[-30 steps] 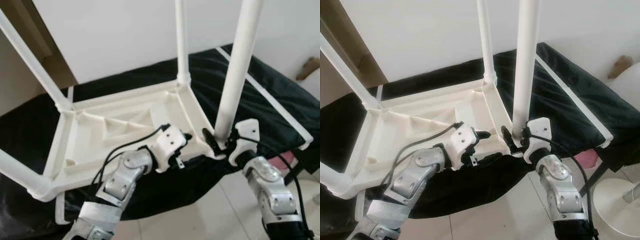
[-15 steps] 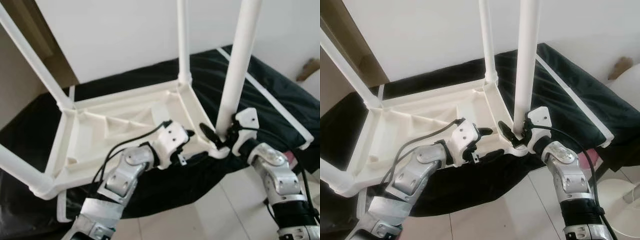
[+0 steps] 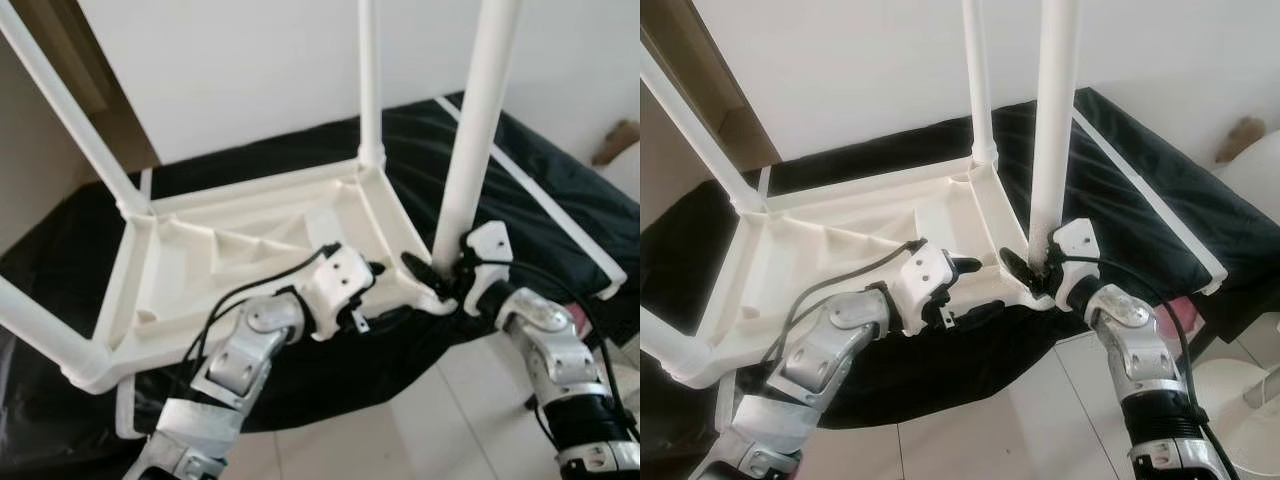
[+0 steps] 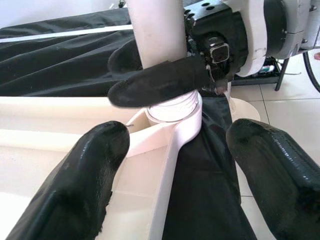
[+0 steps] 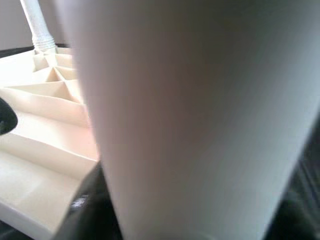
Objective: Building children table
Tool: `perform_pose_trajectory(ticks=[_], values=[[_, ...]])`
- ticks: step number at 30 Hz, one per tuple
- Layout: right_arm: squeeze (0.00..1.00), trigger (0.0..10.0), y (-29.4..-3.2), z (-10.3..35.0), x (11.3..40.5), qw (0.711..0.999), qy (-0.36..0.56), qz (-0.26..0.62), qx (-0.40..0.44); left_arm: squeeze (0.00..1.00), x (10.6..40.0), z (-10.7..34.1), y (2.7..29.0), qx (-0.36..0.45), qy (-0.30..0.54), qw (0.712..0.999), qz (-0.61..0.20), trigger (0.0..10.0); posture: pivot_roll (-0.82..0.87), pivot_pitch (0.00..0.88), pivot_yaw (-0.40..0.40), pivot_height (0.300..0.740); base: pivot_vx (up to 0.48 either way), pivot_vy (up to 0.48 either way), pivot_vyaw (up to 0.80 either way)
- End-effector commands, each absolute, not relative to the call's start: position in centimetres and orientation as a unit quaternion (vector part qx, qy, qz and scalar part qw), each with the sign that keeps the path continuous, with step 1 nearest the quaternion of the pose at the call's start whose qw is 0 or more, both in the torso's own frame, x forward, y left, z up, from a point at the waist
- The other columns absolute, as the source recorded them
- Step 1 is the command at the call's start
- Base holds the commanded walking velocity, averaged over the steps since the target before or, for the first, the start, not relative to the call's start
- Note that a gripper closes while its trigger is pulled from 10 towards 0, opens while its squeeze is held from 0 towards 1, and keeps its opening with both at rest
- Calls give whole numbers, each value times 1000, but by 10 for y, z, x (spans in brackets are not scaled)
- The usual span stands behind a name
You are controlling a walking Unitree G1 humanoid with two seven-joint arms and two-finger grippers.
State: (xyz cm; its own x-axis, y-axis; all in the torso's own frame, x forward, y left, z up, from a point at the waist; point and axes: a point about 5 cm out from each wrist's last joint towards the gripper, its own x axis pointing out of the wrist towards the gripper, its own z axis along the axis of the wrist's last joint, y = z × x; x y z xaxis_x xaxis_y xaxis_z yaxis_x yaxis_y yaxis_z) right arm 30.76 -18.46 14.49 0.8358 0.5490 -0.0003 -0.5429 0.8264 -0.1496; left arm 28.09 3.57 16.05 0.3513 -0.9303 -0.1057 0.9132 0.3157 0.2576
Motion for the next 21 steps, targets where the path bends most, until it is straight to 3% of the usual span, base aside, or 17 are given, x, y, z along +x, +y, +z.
perform_pose_trajectory(ticks=[1, 8, 9, 10, 13, 21], values=[[0, 0, -180, 131, 302, 952, 3, 300, -67, 0, 281, 160, 39, 139, -28, 815, -563, 10000, -106, 0, 107, 740, 0, 0, 0], [0, 0, -184, 123, 294, 958, 18, 280, -56, 0, 280, 159, 38, 138, -27, 812, -567, 10000, -114, 0, 109, 740, 0, 0, 0], [0, 7137, -184, 122, 293, 963, 22, 262, -53, 0, 279, 159, 38, 138, -26, 811, -568, 10000, -116, 0, 109, 740, 0, 0, 0], [0, 10000, -184, 121, 293, 966, 26, 252, -55, 0, 279, 159, 38, 138, -26, 810, -569, 10000, -116, 0, 109, 740, 0, 0, 0], [0, 10000, -185, 115, 293, 978, 48, 192, -68, 0, 278, 158, 37, 137, -25, 809, -571, 10000, -118, 0, 105, 740, 0, 0, 0], [0, 10000, -173, 106, 291, 994, 87, 66, 9, 0, 279, 156, 38, 137, -22, 810, -570, 10000, -110, 0, 99, 740, 0, 0, 0]])
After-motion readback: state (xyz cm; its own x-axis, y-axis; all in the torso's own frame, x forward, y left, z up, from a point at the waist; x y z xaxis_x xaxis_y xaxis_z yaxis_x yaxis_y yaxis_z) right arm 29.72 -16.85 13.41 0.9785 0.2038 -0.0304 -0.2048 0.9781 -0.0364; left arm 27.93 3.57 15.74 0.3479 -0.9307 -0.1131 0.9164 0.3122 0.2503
